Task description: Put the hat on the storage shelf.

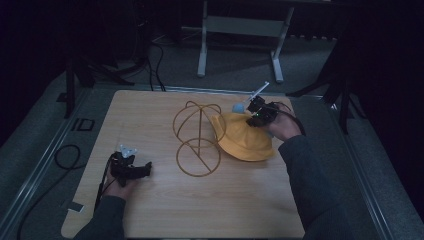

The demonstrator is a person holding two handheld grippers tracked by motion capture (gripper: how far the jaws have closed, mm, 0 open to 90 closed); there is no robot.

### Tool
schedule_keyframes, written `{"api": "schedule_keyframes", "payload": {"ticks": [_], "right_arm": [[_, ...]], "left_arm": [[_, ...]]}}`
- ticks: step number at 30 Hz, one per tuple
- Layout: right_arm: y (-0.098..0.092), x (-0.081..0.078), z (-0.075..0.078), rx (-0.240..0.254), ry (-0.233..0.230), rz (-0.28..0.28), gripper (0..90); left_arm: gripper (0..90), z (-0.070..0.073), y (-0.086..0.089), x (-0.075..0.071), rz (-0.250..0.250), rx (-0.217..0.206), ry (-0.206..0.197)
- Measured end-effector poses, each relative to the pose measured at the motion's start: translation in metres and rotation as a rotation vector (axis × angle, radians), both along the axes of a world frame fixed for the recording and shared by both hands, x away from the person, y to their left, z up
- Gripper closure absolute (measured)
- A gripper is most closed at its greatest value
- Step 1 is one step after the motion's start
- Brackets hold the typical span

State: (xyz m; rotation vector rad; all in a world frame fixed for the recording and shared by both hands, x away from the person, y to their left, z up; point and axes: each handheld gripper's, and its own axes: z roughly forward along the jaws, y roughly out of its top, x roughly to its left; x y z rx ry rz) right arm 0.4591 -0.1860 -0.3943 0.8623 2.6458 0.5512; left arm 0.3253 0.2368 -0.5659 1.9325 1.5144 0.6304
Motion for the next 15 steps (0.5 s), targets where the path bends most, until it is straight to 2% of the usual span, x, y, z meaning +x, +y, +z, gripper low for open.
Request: {"api": "schedule_keyframes", "payload": {"ticks": [15], "right_arm": [[-0.018, -0.004, 0.023, 0.129, -0.064, -0.029, 83.5]], "left_arm": [[11.4, 0.0, 0.0, 0.0, 0.002, -0.001, -0.003]]}}
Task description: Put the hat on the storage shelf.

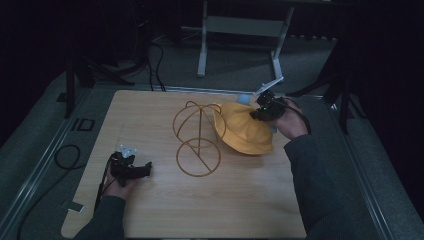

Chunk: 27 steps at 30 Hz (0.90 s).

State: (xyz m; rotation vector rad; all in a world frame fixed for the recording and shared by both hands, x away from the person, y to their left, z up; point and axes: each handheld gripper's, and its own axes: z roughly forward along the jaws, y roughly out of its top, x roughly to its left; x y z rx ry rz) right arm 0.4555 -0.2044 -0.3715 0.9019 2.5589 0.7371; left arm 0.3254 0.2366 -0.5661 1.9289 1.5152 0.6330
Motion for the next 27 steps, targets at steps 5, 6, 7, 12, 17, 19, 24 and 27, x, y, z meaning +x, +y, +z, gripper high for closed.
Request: {"api": "schedule_keyframes", "payload": {"ticks": [5, 6, 7, 12, 17, 19, 24, 27], "right_arm": [[-0.006, -0.001, 0.006, 0.033, -0.015, -0.01, 83.5], [-0.007, -0.001, 0.007, 0.036, -0.019, -0.011, 83.5], [-0.008, -0.002, 0.008, 0.044, -0.024, -0.014, 83.5], [-0.015, -0.003, 0.015, 0.086, -0.042, -0.024, 83.5], [-0.019, -0.005, 0.023, 0.113, -0.058, -0.025, 83.5], [-0.02, -0.006, 0.026, 0.12, -0.065, -0.022, 83.5], [-0.023, -0.008, 0.034, 0.145, -0.075, -0.019, 83.5], [-0.025, -0.01, 0.038, 0.159, -0.085, -0.017, 83.5]], "left_arm": [[11.5, 0.0, 0.0, 0.0, 0.0, 0.0, 0.001], [11.5, 0.0, 0.0, 0.0, -0.001, 0.0, 0.001], [11.5, 0.0, 0.0, 0.0, 0.0, 0.0, 0.0], [11.5, 0.0, 0.0, 0.0, -0.001, 0.0, 0.001], [11.5, 0.0, 0.0, 0.0, 0.0, 0.0, 0.0], [11.5, 0.0, 0.0, 0.0, 0.001, -0.002, -0.001], [11.4, 0.0, 0.0, 0.0, 0.0, -0.001, 0.0], [11.5, 0.0, 0.0, 0.0, 0.001, -0.001, 0.0]]}}
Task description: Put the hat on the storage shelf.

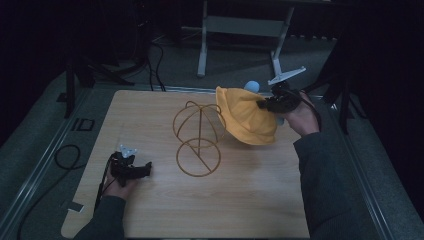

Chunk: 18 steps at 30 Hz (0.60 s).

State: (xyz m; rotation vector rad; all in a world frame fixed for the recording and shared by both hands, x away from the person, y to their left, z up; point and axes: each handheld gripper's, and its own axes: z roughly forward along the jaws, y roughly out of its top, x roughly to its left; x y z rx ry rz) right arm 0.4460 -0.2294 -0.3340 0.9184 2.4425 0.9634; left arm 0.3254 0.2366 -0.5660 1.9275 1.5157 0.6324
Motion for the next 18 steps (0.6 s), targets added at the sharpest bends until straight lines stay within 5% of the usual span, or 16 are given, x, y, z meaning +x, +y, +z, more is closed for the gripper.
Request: {"api": "schedule_keyframes", "payload": {"ticks": [18], "right_arm": [[-0.015, -0.004, 0.017, 0.093, -0.032, -0.003, 83.9]], "left_arm": [[11.5, 0.0, 0.0, 0.0, -0.002, 0.0, 0.004]]}}
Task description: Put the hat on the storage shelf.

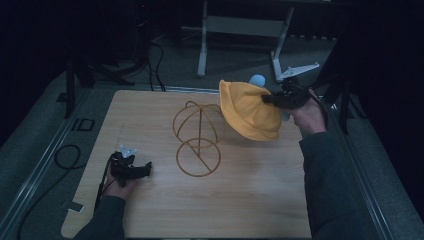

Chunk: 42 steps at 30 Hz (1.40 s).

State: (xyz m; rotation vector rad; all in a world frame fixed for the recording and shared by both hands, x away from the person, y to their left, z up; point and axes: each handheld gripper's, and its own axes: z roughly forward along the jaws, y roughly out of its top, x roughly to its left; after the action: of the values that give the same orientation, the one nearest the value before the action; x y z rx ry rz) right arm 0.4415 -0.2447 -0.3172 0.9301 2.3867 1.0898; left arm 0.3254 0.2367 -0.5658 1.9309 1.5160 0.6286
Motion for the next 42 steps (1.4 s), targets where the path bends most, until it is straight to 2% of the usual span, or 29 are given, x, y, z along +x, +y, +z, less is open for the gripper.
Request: {"api": "schedule_keyframes", "payload": {"ticks": [12, 22, 42], "right_arm": [[0.0, -0.005, 0.01, 0.036, -0.019, 0.021, 83.9], [0.003, -0.011, 0.02, 0.081, -0.038, 0.069, 84.0], [0.024, -0.023, 0.032, 0.09, -0.053, 0.195, 83.9]], "left_arm": [[11.5, 0.0, 0.0, 0.0, 0.0, 0.0, 0.0], [11.5, 0.0, 0.0, 0.0, 0.0, 0.001, 0.0], [11.5, 0.0, 0.0, 0.0, -0.001, 0.001, 0.001]]}}
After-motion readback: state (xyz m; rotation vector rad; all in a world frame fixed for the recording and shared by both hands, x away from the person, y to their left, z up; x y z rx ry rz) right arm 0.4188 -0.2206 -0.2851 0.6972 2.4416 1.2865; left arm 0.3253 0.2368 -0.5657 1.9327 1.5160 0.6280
